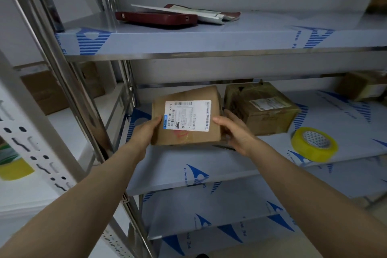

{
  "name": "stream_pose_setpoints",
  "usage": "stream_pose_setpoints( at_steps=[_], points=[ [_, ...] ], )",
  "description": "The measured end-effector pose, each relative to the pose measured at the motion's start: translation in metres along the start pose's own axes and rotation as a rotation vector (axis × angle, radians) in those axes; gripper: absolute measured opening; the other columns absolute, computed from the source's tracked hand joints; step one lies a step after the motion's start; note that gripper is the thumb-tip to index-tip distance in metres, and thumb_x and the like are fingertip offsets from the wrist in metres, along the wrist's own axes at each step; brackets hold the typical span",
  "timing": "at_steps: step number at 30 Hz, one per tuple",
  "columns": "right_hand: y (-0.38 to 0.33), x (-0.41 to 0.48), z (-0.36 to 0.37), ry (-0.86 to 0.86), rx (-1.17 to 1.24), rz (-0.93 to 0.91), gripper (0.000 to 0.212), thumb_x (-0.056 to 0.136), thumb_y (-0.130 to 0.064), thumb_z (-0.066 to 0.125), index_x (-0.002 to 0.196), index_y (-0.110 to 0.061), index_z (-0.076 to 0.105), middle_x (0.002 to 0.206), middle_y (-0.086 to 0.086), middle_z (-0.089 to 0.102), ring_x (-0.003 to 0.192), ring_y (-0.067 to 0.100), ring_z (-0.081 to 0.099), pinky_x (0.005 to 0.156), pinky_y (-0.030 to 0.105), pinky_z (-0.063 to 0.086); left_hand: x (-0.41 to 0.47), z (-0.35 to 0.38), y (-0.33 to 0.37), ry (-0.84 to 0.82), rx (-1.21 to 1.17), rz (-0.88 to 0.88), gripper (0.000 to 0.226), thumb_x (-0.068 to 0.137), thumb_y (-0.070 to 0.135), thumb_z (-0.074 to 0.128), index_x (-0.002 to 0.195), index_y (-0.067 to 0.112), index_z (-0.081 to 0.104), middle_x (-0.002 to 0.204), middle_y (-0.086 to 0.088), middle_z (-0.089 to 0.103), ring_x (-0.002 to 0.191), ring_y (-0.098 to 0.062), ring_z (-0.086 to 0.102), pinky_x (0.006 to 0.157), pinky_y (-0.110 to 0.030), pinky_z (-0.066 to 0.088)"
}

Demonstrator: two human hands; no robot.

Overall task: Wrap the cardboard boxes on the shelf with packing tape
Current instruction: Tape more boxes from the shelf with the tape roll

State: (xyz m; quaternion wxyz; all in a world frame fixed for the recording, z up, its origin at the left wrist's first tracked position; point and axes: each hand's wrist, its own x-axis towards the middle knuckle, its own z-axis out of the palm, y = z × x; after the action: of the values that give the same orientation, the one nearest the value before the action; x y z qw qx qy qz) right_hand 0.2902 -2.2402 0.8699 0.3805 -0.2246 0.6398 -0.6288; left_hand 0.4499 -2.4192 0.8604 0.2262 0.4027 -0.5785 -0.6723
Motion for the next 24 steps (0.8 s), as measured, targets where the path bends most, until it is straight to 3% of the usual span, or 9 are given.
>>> stream_pose_setpoints(
  at_steps=[1,3,5,11,15,17,19,22,24],
  points=[
    [-0.002,-0.001,0.004,0.040,-0.120,-0.058,0.117,0.055,-0.041,0.084,0.151,-0.022,0.020,0.140,0.002,0.047,0.123,0.021,0.049,0.100,0.040,0.045,0.001,0.000,0.000,0.062,0.036,0.028,0.041,0.092,0.047,0.053,0.120,0.017,0.057,0.129,-0.005,0.058,0.110,-0.018,0.054,0.094,-0.033,0.038],
    [-0.006,-0.003,0.013,0.095,-0.375,-0.219,0.114,0.061,-0.033,0.086,0.150,-0.020,0.016,0.140,0.000,0.044,0.125,0.016,0.045,0.102,0.031,0.039,0.002,0.003,0.005,0.079,-0.026,0.001,0.065,0.088,0.057,0.053,0.141,0.020,0.040,0.147,-0.006,0.041,0.130,-0.023,0.041,0.106,-0.044,0.030],
    [-0.006,-0.004,0.021,0.118,-0.595,-0.321,0.119,0.062,-0.034,0.088,0.151,-0.021,0.010,0.143,0.001,0.038,0.133,0.017,0.037,0.106,0.032,0.034,0.000,0.008,0.012,0.050,-0.118,-0.048,0.079,0.084,0.065,0.053,0.148,0.027,0.026,0.153,-0.005,0.029,0.139,-0.023,0.030,0.108,-0.050,0.027],
    [0.000,-0.004,0.033,0.199,-0.948,-0.379,0.131,0.058,-0.052,0.084,0.152,-0.020,-0.001,0.156,0.004,0.016,0.143,0.023,0.015,0.116,0.040,0.017,-0.008,0.030,0.020,-0.026,0.028,0.196,0.064,0.088,0.049,0.058,0.144,0.023,0.040,0.140,0.001,0.043,0.134,-0.019,0.037,0.108,-0.040,0.032],
    [-0.004,-0.003,0.038,0.221,-1.116,-0.452,0.128,0.058,-0.055,0.083,0.152,-0.017,0.005,0.154,0.006,0.019,0.141,0.024,0.018,0.115,0.040,0.014,-0.015,0.041,0.024,-0.079,0.056,0.278,0.062,0.082,0.035,0.070,0.137,0.015,0.049,0.129,-0.003,0.056,0.111,-0.016,0.056,0.098,-0.034,0.047],
    [-0.008,-0.004,0.038,0.177,-1.044,-0.462,0.122,0.060,-0.051,0.084,0.151,-0.017,0.012,0.152,0.005,0.025,0.139,0.022,0.023,0.115,0.038,0.017,-0.015,0.042,0.024,-0.050,-0.030,0.287,0.050,0.084,0.024,0.071,0.130,0.010,0.056,0.121,-0.008,0.063,0.097,-0.015,0.063,0.089,-0.031,0.053],
    [-0.013,-0.006,0.033,0.176,-0.715,-0.459,0.099,0.072,-0.042,0.079,0.149,-0.017,0.022,0.143,0.001,0.037,0.131,0.016,0.034,0.111,0.035,0.029,-0.014,0.036,0.020,-0.029,-0.139,0.240,0.042,0.087,0.020,0.068,0.126,0.010,0.059,0.116,-0.009,0.065,0.090,-0.013,0.064,0.081,-0.031,0.055],
    [-0.022,-0.003,0.017,0.375,-0.190,-0.380,0.049,0.097,-0.027,0.052,0.143,-0.020,0.038,0.139,-0.002,0.046,0.121,0.009,0.042,0.099,0.025,0.033,-0.009,0.020,0.013,-0.069,-0.323,0.059,0.037,0.090,0.030,0.062,0.124,0.017,0.055,0.117,-0.006,0.060,0.102,-0.019,0.058,0.079,-0.039,0.055],
    [-0.019,0.007,0.003,0.458,-0.052,-0.251,0.043,0.097,-0.018,0.047,0.140,-0.019,0.045,0.140,0.002,0.047,0.124,0.015,0.044,0.098,0.026,0.035,-0.004,0.009,0.010,-0.114,-0.442,-0.095,0.043,0.089,0.039,0.062,0.124,0.016,0.053,0.119,-0.009,0.058,0.109,-0.025,0.057,0.082,-0.046,0.056]
  ],
)
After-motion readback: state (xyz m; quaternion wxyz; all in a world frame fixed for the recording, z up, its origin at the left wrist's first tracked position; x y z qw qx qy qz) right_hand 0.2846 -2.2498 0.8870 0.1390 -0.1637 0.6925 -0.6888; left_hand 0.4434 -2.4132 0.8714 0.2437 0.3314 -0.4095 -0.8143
